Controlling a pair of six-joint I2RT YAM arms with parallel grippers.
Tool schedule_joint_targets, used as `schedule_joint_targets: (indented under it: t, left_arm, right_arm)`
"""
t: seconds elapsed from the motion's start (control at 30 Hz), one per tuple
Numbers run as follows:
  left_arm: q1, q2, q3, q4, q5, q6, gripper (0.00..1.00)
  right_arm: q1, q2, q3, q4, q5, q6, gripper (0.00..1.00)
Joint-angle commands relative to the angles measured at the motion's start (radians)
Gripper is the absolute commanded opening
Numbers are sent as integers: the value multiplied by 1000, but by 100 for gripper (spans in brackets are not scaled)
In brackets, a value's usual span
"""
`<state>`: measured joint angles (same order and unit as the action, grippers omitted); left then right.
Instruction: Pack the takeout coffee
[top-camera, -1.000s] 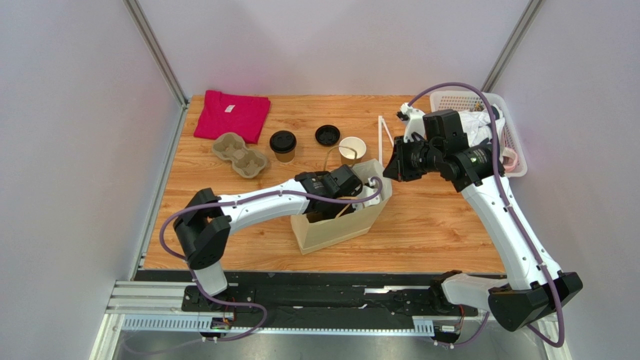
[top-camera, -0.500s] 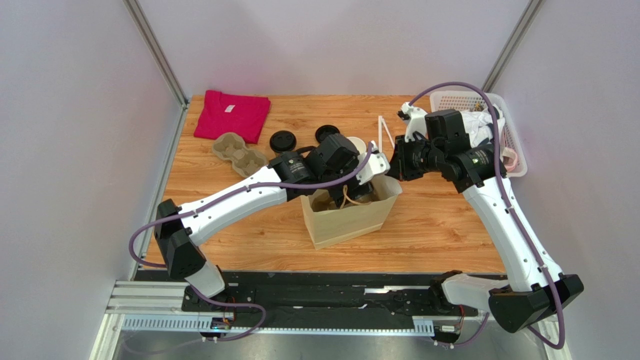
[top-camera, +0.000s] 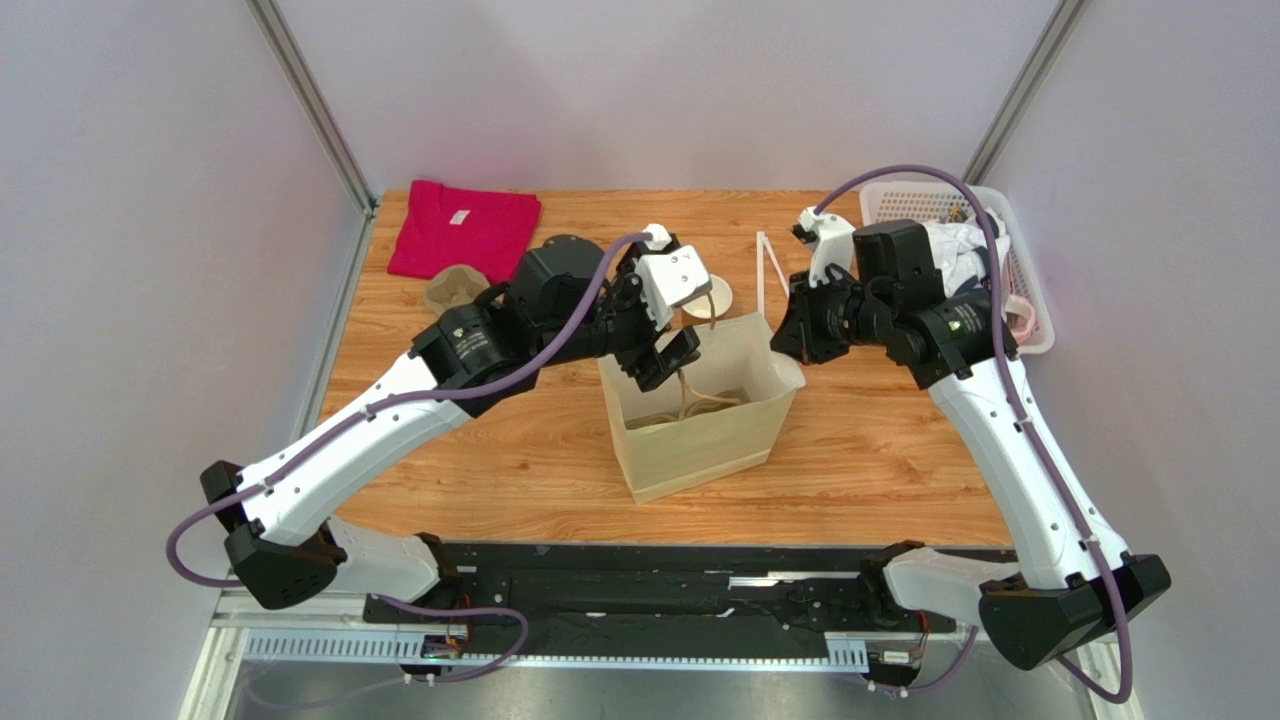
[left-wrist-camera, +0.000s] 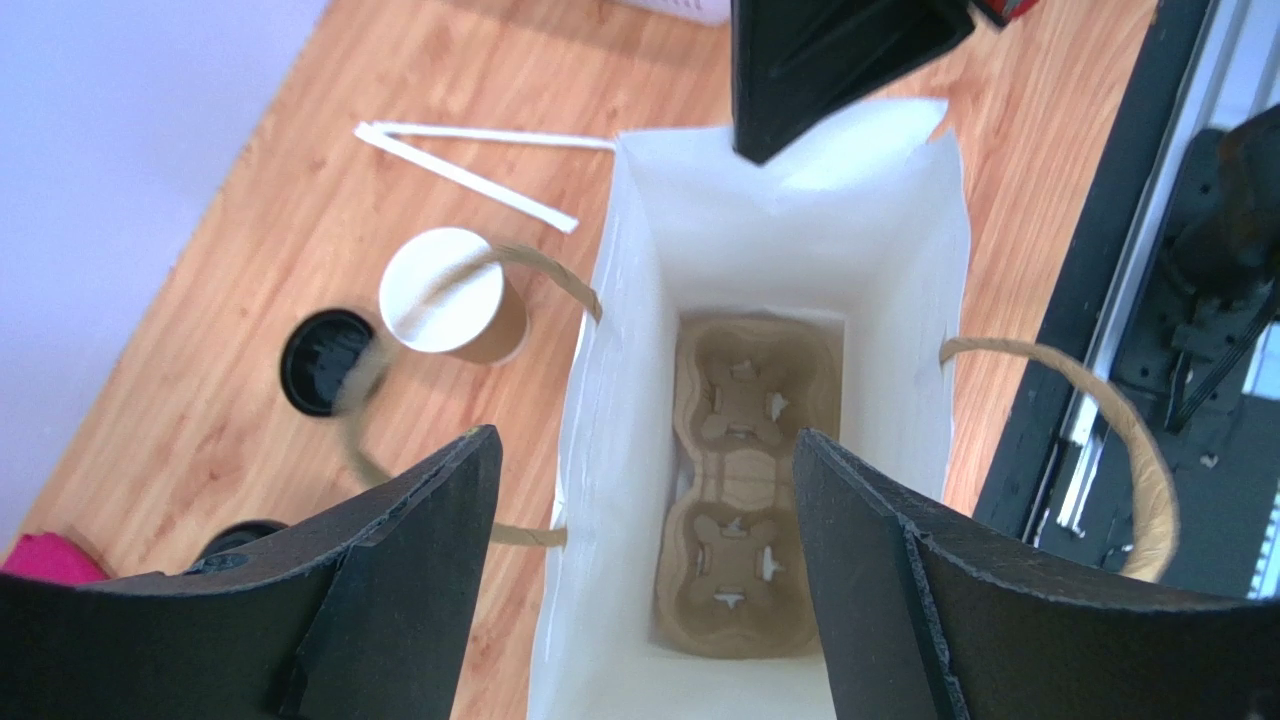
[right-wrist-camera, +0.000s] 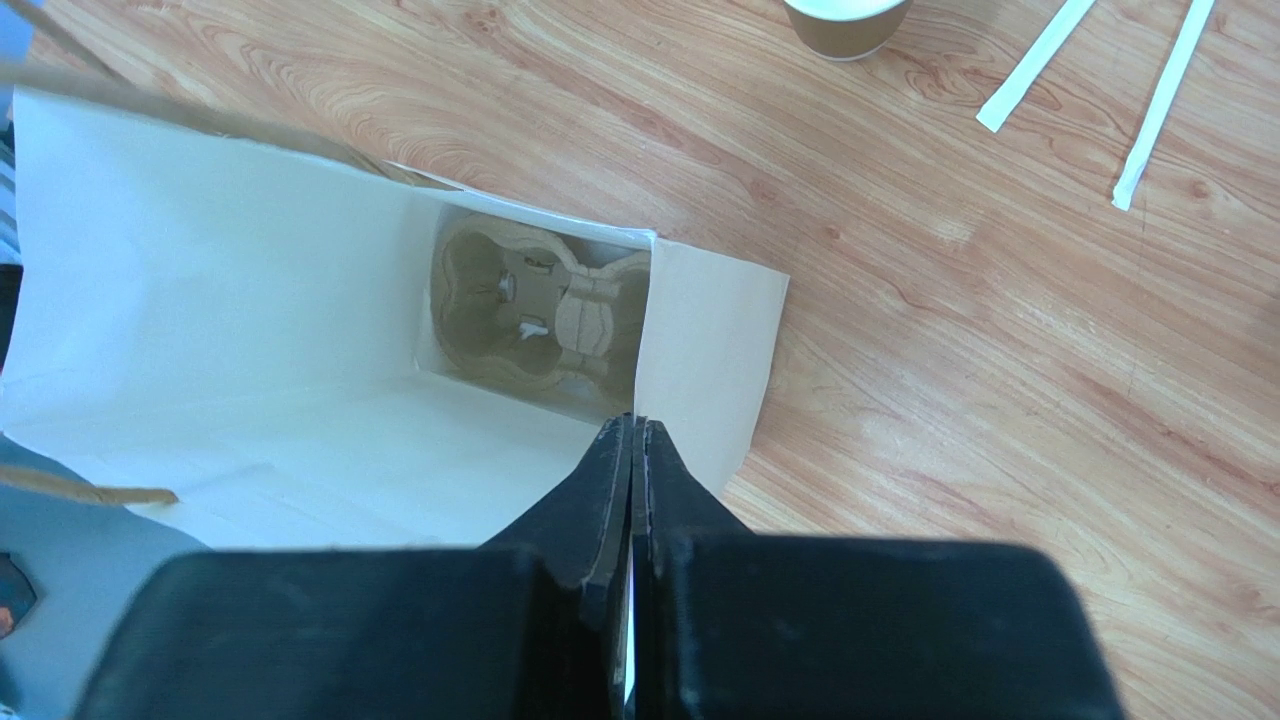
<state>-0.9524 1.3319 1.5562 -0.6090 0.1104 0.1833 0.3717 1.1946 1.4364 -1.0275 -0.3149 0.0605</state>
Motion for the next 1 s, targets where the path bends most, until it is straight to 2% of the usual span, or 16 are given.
schedule_joint_targets:
  t: [0.0, 0.1, 0.23, 0.33, 0.47, 0.57, 0.73, 0.97]
  left_arm:
    - [36, -37, -1, 41, 32, -47, 82]
    - [70, -75, -10, 61, 37, -80, 82]
    - [141, -131, -25, 120, -12, -151, 91]
    - [219, -160, -13, 111, -32, -203, 95]
    - [285, -200, -36, 84, -60, -214, 96]
    - [322, -238, -109, 80, -67, -212, 97]
    - [345, -315, -250, 84, 20, -186, 97]
    - [345, -413, -406, 126, 217, -116, 96]
  right_arm:
    - [1, -27, 7, 41, -39, -44, 0]
    - [-1, -30, 7, 46, -49, -56, 0]
    - [1, -50, 12, 64, -75, -114, 0]
    - [1, -85, 7, 87, -116, -142, 0]
    - [1, -154, -30, 124, -197, -224, 0]
    - [0, -200, -56, 132, -259, -293, 0]
    - [1, -247, -62, 107, -314, -389, 0]
    - [1, -265, -57, 80, -363, -511, 0]
